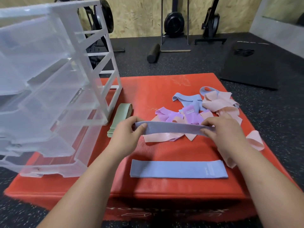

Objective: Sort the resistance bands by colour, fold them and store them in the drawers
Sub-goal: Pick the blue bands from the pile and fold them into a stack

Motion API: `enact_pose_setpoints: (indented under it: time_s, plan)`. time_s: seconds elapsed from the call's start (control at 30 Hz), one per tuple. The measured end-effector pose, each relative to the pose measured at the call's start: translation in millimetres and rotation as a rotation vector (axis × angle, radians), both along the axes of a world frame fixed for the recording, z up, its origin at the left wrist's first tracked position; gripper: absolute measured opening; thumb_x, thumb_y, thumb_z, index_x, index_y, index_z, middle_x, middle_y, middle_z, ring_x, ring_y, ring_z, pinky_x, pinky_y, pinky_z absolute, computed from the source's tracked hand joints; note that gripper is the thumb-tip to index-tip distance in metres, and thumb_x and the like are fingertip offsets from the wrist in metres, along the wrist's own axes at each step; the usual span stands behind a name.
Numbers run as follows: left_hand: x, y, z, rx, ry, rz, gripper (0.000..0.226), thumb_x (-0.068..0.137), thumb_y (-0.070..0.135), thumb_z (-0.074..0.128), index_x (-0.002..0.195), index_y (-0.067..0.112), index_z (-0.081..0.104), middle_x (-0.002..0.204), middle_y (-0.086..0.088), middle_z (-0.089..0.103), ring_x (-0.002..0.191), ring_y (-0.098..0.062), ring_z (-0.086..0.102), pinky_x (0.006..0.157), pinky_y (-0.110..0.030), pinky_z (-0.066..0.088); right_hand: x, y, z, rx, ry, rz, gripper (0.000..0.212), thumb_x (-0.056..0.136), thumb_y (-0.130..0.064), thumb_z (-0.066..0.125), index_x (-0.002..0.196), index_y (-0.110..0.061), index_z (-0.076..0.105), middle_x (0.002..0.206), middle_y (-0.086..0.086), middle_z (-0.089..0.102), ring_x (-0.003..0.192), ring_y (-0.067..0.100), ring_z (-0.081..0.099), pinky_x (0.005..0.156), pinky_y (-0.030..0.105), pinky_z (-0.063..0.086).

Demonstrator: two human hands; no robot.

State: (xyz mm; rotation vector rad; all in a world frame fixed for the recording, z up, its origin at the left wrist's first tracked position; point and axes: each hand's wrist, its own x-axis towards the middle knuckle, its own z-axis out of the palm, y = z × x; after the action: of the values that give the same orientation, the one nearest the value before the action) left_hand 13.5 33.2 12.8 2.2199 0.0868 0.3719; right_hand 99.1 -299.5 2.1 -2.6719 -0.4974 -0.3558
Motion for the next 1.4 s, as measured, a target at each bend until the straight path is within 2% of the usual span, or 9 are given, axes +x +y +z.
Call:
enact_pose_setpoints:
  time_s: [0.07, 0.17, 0.3, 0.4, 0.5, 0.67, 0.87, 1.13, 1.4]
  plan:
    - [-5, 5, -2, -0.027, 0.039, 0.018, 0.014, 0.102, 0.023, 0.069, 0.089, 0.019, 0.073, 0.081, -0.009, 0.073, 0.074, -0.022, 0.065, 0.073, -0.037, 0.053, -4, -8, 4, -0.009, 0.031, -0.062, 0.014, 0.086, -0.036, 0.079, 0.091, -0.046, 0.071, 0.085, -0.012, 0.055, 0.087, 0.014, 0.046, 0.064, 0.031, 0.033]
    - [-13, 14, -4, -0.075, 0.079, 0.047, 0.014, 0.101, 0.026, 0.071, 0.088, 0.024, 0.076, 0.079, -0.006, 0.074, 0.076, -0.030, 0.069, 0.079, -0.054, 0.060, -15, -18, 8, 0.042, 0.109, -0.083, 0.023, 0.088, -0.029, 0.080, 0.086, -0.047, 0.066, 0.083, -0.018, 0.066, 0.088, 0.012, 0.055, 0.070, 0.037, 0.046]
    - [-27, 18, 0, -0.106, 0.122, 0.039, 0.011, 0.098, 0.022, 0.074, 0.090, 0.028, 0.080, 0.079, 0.003, 0.076, 0.073, -0.019, 0.070, 0.080, -0.050, 0.063, -36, -27, 17, 0.212, 0.240, -0.080, 0.020, 0.090, -0.022, 0.078, 0.095, -0.040, 0.071, 0.087, -0.015, 0.071, 0.081, 0.013, 0.067, 0.078, 0.037, 0.054]
    - [-38, 20, 0, -0.158, 0.135, 0.079, 0.007, 0.094, 0.021, 0.080, 0.091, 0.027, 0.079, 0.076, 0.004, 0.074, 0.070, -0.013, 0.068, 0.081, -0.050, 0.064, -50, -35, 22, 0.372, 0.320, -0.078, 0.022, 0.090, -0.015, 0.079, 0.100, -0.034, 0.074, 0.086, 0.003, 0.070, 0.065, 0.018, 0.070, 0.066, 0.033, 0.055]
    - [-50, 19, -2, -0.161, 0.172, 0.095, 0.005, 0.093, 0.019, 0.080, 0.093, 0.024, 0.078, 0.078, 0.002, 0.077, 0.072, -0.020, 0.074, 0.084, -0.051, 0.064, -60, -42, 22, 0.496, 0.391, -0.066, 0.024, 0.089, -0.008, 0.081, 0.105, -0.024, 0.075, 0.096, 0.018, 0.071, 0.058, 0.017, 0.065, 0.057, 0.024, 0.054]
    - [-66, 11, -9, -0.077, 0.221, 0.107, 0.010, 0.089, 0.018, 0.080, 0.086, 0.028, 0.078, 0.074, 0.006, 0.076, 0.071, -0.017, 0.074, 0.077, -0.041, 0.064, -71, -49, 9, 0.430, 0.413, -0.110, 0.024, 0.083, -0.011, 0.087, 0.097, -0.026, 0.076, 0.086, 0.009, 0.072, 0.059, 0.025, 0.069, 0.072, 0.049, 0.062]
    - [-78, 1, -13, 0.142, 0.265, 0.131, 0.009, 0.088, 0.023, 0.079, 0.093, 0.028, 0.073, 0.082, 0.009, 0.073, 0.077, -0.010, 0.067, 0.059, -0.021, 0.042, -80, -46, -3, 0.290, 0.375, -0.094, 0.024, 0.079, -0.012, 0.087, 0.091, -0.028, 0.073, 0.073, 0.001, 0.069, 0.056, 0.014, 0.061, 0.071, 0.038, 0.056]
    - [-79, 2, -20, 0.260, 0.272, 0.129, 0.015, 0.086, 0.021, 0.079, 0.096, 0.026, 0.070, 0.078, 0.010, 0.071, 0.074, -0.002, 0.062, 0.060, -0.025, 0.045, -84, -38, -14, 0.141, 0.361, -0.063, 0.026, 0.075, -0.013, 0.088, 0.092, -0.027, 0.074, 0.073, -0.006, 0.065, 0.067, 0.008, 0.060, 0.062, 0.026, 0.040]
    - [-75, 6, -33, 0.519, 0.228, 0.089, 0.032, 0.087, 0.034, 0.077, 0.116, 0.032, 0.066, 0.094, 0.006, 0.062, 0.097, -0.024, 0.061, 0.083, -0.044, 0.055, -85, -37, -14, -0.018, 0.279, -0.038, 0.027, 0.076, -0.022, 0.088, 0.097, -0.032, 0.073, 0.082, -0.009, 0.063, 0.073, 0.006, 0.060, 0.067, 0.029, 0.046]
